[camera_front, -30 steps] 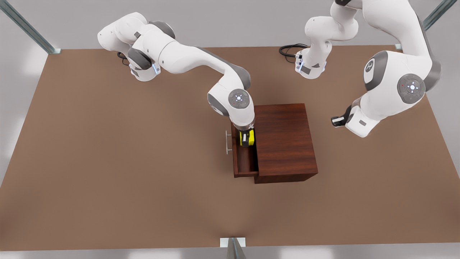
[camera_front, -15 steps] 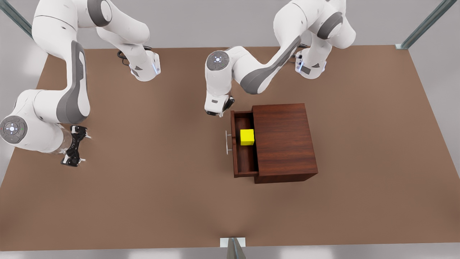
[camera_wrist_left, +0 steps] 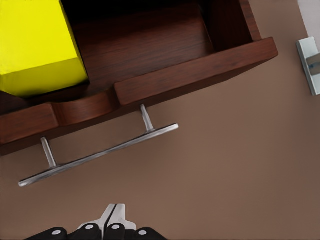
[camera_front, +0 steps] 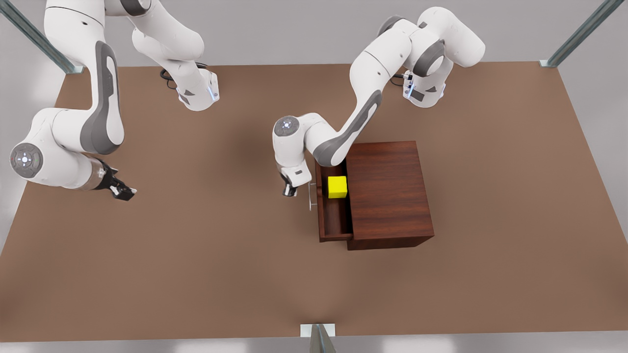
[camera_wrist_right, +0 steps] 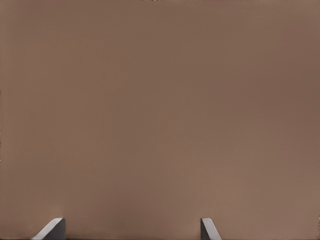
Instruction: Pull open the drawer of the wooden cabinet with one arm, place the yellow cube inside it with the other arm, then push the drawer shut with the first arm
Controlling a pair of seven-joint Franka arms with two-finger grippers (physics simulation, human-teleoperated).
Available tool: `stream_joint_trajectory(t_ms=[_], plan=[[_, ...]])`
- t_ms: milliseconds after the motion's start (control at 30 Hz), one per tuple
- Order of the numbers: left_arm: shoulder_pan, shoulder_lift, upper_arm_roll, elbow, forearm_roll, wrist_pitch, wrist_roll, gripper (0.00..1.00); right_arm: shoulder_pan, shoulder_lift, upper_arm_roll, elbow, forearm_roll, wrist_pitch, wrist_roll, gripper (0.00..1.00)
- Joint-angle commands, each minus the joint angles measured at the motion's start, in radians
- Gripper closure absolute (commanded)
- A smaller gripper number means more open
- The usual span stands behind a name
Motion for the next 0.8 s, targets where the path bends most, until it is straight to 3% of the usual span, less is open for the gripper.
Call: stream_joint_trajectory(t_ms=[0,767], plan=[[0.003,-0.002,-0.001,-0.002,0.004,-0.076,-0.432,1.0,0.0,-0.001,-0.002,0.001,0.007,0.024,-0.691,0.0],[0.173,-0.031,0.008,0.001,-0.042,-0.348,-0.063,1.0,-0.014,0.0,-0.002,0.013,0.005,0.016,-0.696,0.0]])
